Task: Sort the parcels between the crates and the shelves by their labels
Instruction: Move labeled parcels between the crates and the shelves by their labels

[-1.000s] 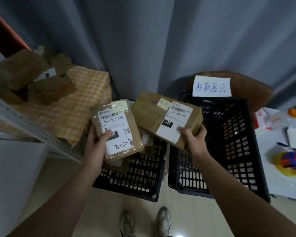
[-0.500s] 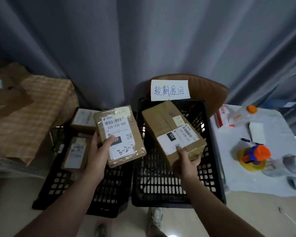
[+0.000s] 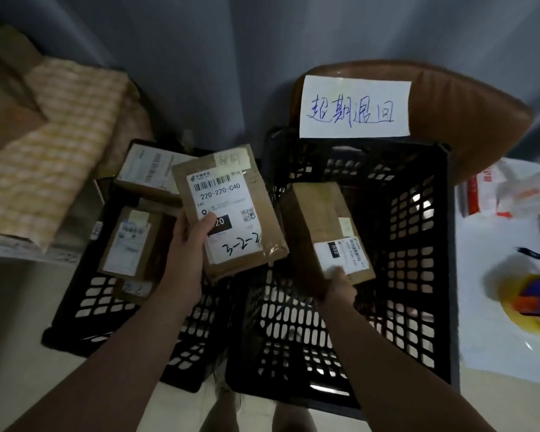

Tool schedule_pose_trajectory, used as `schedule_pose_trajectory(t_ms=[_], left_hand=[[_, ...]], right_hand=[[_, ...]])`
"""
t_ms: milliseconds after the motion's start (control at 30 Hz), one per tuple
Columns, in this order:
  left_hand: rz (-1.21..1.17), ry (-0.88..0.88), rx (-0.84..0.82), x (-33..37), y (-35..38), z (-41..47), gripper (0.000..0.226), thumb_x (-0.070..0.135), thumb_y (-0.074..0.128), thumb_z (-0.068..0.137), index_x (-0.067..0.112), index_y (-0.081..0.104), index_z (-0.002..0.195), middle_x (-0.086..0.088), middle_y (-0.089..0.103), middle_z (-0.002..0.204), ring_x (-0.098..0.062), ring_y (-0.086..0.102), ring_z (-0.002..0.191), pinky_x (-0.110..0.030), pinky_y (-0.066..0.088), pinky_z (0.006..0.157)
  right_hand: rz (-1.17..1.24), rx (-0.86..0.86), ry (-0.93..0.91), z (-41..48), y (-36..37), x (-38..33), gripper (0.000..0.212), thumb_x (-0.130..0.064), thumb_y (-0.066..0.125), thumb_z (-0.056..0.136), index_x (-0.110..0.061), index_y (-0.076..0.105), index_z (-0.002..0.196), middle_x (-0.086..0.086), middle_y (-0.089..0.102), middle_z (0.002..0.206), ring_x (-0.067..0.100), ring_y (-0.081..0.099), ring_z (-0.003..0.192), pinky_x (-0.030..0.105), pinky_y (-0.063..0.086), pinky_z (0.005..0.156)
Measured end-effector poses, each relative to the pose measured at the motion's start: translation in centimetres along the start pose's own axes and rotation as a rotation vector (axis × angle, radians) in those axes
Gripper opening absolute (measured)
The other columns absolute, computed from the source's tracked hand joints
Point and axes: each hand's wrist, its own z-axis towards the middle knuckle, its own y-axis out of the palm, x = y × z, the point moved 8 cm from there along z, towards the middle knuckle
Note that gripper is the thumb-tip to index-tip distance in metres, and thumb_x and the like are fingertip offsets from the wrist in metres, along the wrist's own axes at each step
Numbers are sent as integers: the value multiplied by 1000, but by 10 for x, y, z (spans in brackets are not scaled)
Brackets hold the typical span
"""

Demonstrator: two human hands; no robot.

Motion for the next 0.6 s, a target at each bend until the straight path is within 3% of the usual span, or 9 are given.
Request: schedule_pose_trajectory(t_ms=[67, 167, 233, 300, 367, 400, 467, 500, 600], left_hand=[[-19, -15, -35, -3, 4, 3, 46, 39, 67, 81, 36, 55, 125, 7, 70, 111, -17, 70, 95, -34, 58, 68], [-38, -56, -51, -7, 8, 3, 45, 40, 67, 82, 39, 54, 125, 8, 70, 112, -16, 69, 96, -32, 57, 67], [-62, -79, -37, -9, 8, 3, 42, 40, 65, 85, 37, 53, 126, 7, 70, 111, -16, 69, 95, -31, 57, 65], [-70, -81, -27, -9, 7, 4, 42, 39, 64, 85, 35, 53, 126, 7, 71, 109, -15, 70, 94, -30, 57, 63], [-71, -81, -39, -8, 8, 4, 46, 41, 66, 81, 35, 54, 126, 7, 70, 110, -16, 69, 96, -30, 57, 64], [-76, -82, -45, -9, 8, 5, 49, 42, 66, 79, 35, 54, 126, 6, 70, 112, -16, 69, 97, -31, 57, 65], [-86, -85, -59, -12, 7, 6, 54, 43, 66, 77, 33, 53, 129, 4, 69, 115, -18, 68, 100, -32, 57, 68], [-88, -87, -62, -13, 6, 7, 56, 44, 65, 77, 31, 52, 130, 3, 68, 116, -19, 68, 101, -33, 57, 69], [-93, -90, -53, -17, 3, 10, 53, 45, 65, 78, 30, 55, 128, 1, 69, 115, -20, 68, 100, -34, 57, 69]], right_hand=[[0, 100, 29, 8, -11, 12, 50, -33, 54, 95, -10, 38, 136, 15, 54, 128, 20, 59, 94, 36, 53, 83], [-371, 106, 48, 1, -16, 21, 54, -25, 63, 89, -5, 37, 133, 15, 55, 119, 27, 60, 102, 39, 54, 82], [-857, -52, -90, -16, -6, 12, 51, -26, 70, 84, -3, 49, 126, 15, 62, 109, 27, 64, 89, 42, 57, 76], [-1318, -54, -333, -20, -2, -8, 65, -42, 72, 81, -9, 44, 129, 12, 57, 119, 27, 59, 103, 43, 54, 83], [-1663, -25, -705, -27, 14, -27, 90, -52, 72, 77, -19, 21, 144, 16, 31, 142, 33, 35, 131, 51, 43, 101], [-1737, -118, -774, -28, 24, -26, 102, -54, 72, 75, -26, 7, 148, 15, 12, 151, 39, 18, 140, 58, 33, 107], [-1876, -355, -765, -22, 43, -9, 116, -57, 73, 72, -41, -14, 148, 9, -31, 153, 46, -17, 141, 68, 19, 109], [-1949, -418, -739, -17, 49, 1, 120, -58, 74, 71, -44, -18, 146, 6, -44, 147, 48, -27, 137, 70, 18, 107], [-2133, -407, -721, -1, 57, 21, 133, -60, 76, 67, -39, -32, 141, 7, -52, 140, 52, -37, 129, 72, 19, 103]])
